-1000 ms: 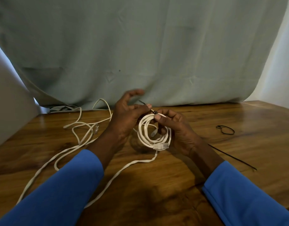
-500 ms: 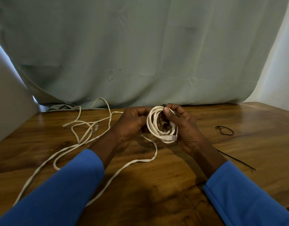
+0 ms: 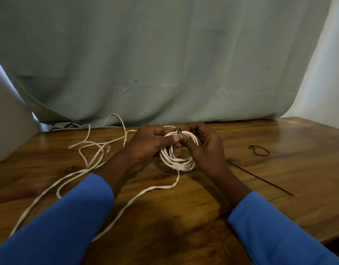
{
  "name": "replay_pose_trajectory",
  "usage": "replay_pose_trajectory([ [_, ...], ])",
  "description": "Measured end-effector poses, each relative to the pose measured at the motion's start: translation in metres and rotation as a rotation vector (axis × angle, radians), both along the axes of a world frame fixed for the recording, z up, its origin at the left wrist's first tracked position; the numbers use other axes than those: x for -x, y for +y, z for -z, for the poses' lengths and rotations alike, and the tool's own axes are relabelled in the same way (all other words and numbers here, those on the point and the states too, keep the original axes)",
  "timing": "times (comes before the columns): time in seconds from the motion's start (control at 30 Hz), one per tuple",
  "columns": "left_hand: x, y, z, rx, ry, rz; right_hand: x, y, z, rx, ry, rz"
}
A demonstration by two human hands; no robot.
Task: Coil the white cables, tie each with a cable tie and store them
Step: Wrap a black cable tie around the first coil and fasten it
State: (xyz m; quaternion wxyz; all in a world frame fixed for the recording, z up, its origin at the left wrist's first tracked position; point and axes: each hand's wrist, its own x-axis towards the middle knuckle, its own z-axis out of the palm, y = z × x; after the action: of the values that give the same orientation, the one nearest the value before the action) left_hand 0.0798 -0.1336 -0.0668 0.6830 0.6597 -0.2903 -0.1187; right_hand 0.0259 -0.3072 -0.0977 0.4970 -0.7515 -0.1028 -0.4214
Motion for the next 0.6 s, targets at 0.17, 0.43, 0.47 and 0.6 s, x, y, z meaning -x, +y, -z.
replay_pose_trajectory([
  [0.17, 0.0, -0.006, 0.0, 0.04, 0.058, -0.125, 0.005, -0.004, -0.002, 0.386, -0.152, 0.216],
  [0.43, -0.008, -0.001, 0.003, -0.011, 0.054, -0.209, 0.006, 0.003, 0.0, 0.851, -0.184, 0.286],
  [0.47, -0.008, -0.001, 0.003, -0.001, 0.052, -0.198, 0.006, 0.005, 0.0, 0.868, -0.209, 0.271],
  [0.6, -0.01, 0.001, 0.006, -0.025, -0.092, -0.2, 0.005, 0.006, 0.003, 0.641, -0.178, 0.175],
])
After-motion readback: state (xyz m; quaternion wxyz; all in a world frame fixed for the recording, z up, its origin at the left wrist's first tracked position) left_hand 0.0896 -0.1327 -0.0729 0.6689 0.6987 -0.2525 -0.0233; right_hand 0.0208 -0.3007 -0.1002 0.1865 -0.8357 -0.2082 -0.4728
